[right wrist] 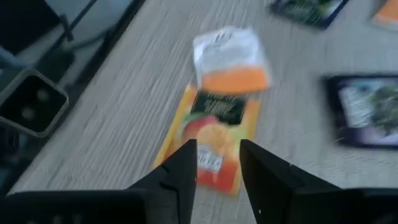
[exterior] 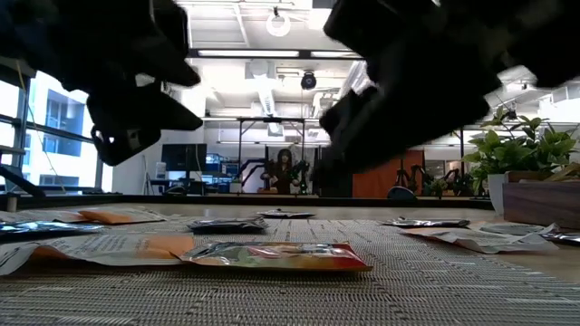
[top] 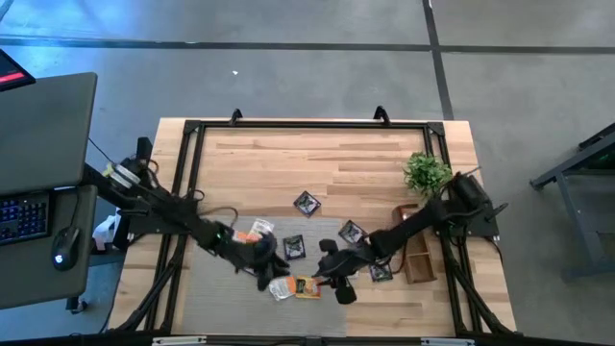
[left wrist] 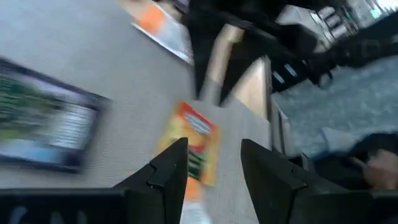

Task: Pick & Place Tea
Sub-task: Put the orange tea bag into the top section of the wooden organizer

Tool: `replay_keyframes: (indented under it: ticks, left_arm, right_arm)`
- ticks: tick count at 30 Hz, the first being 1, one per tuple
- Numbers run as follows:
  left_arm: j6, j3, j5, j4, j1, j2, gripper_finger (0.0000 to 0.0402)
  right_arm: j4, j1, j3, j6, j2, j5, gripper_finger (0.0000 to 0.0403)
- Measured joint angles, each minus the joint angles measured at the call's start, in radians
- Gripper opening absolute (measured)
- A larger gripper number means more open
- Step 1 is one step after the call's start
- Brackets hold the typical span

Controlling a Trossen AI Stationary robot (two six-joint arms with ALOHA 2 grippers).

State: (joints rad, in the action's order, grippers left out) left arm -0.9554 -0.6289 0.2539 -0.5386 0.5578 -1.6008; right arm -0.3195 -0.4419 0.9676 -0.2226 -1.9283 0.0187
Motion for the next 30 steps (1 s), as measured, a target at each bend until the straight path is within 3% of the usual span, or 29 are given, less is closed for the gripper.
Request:
replay_keyframes:
  ticks: [3, 6, 10, 13, 22, 27, 30]
  left_arm:
    - [-0.006, -0.12, 0.032, 0.058, 0.03, -0.106, 0.0147]
    - [-0.039, -0.232, 0.076, 0.228, 0.031, -0.182, 0.0147]
    - [-0.122, -0.364, 0.072, 0.468, 0.018, -0.226, 0.0147]
    - [-0.151, -0.423, 0.073, 0.6, 0.018, -0.231, 0.0147]
    - [-0.231, -0.508, 0.047, 0.66, 0.033, -0.225, 0.0147]
    - [-0.262, -0.506, 0.071, 0.683, 0.031, -0.226, 0.0147]
    - [-0.266, -0.506, 0.086, 0.692, 0.031, -0.226, 0.0147]
  right_arm:
    - [0.003, -0.034, 0.0, 0.006, -0.028, -0.019, 0.0093]
    - [0.01, -0.06, 0.0, 0.01, -0.051, -0.082, 0.0066]
    - [0.023, -0.069, 0.004, 0.001, -0.09, -0.176, 0.0023]
    - [0.018, -0.06, 0.005, -0.019, -0.108, -0.17, 0.0004]
    - [0.06, -0.077, -0.001, 0.012, -0.051, -0.149, 0.0003]
    - [0.025, -0.092, -0.001, 0.111, -0.007, -0.265, 0.0008]
    - [0.015, -0.073, -0.002, 0.114, -0.016, -0.249, 0.0003]
